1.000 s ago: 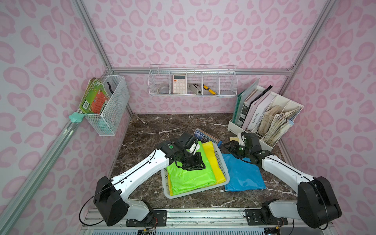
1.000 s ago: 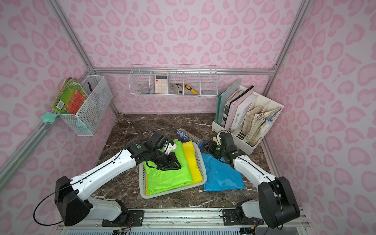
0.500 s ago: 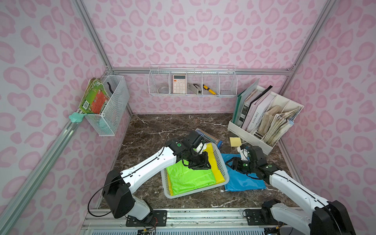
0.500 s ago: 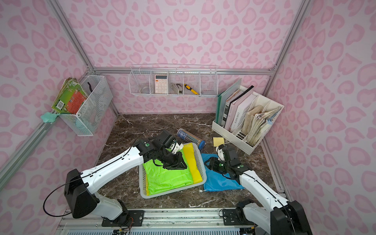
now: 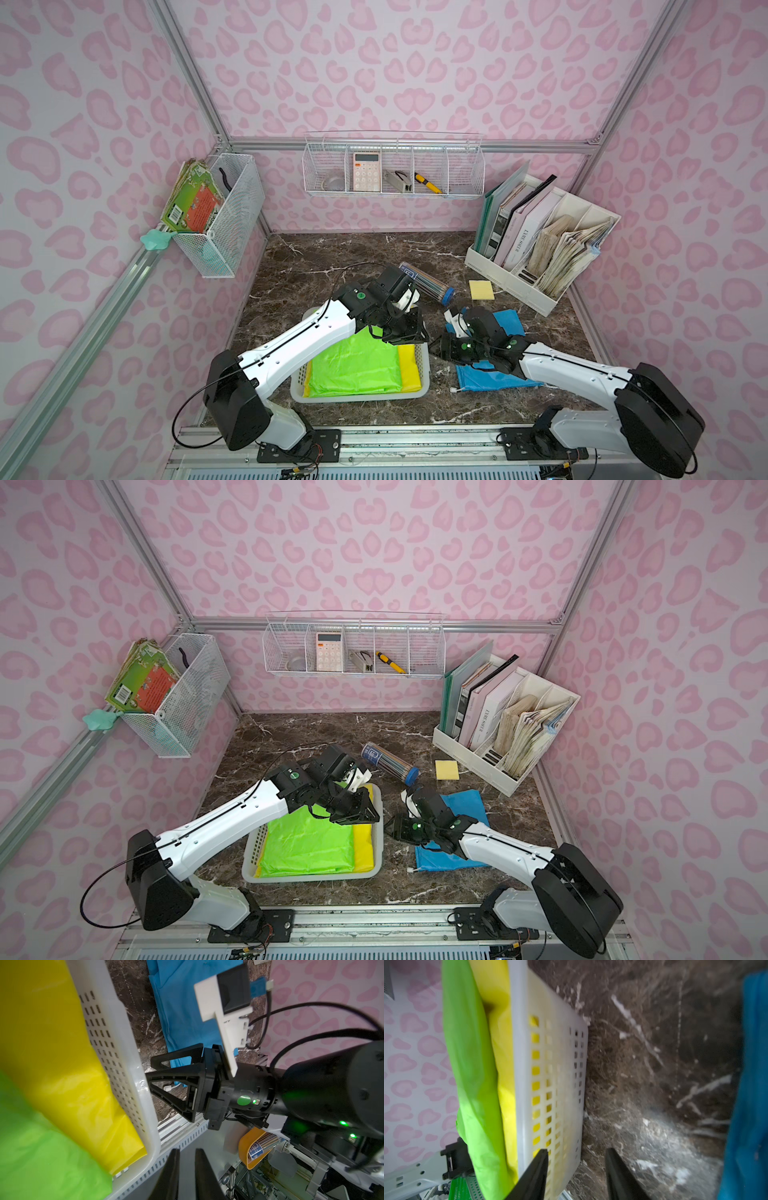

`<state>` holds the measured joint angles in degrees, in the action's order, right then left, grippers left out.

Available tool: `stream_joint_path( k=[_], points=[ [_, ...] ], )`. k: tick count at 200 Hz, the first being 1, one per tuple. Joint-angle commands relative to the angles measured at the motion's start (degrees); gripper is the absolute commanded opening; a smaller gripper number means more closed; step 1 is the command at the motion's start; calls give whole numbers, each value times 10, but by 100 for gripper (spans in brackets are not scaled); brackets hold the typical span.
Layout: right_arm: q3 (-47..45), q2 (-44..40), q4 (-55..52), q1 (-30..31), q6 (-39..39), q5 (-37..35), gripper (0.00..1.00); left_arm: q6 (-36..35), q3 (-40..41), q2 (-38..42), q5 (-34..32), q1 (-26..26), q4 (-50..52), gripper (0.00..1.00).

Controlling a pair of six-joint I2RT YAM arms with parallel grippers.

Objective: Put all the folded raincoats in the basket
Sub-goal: Move the basket to the center of the board, then pick up the raincoat from the center of the board.

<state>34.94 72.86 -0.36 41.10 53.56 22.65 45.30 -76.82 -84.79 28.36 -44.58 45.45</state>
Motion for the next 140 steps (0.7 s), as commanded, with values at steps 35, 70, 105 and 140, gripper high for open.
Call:
stream_joint_path(
  k=[35,70,105,140],
  points=[
    [22,-41,-203,-288,-183,-70,59,17,-78,-80,7,-13,-12,26],
    [-5,-47,-209,-469,-233,2,59,37,-159,-207,-8,-49,-3,41],
    [-10,-53,-202,-507,-238,-3,60,49,-207,-308,-82,-73,27,53],
    [-3,-41,-205,-508,-242,-12,62,79,-174,-350,-94,-75,-23,57]
  ],
)
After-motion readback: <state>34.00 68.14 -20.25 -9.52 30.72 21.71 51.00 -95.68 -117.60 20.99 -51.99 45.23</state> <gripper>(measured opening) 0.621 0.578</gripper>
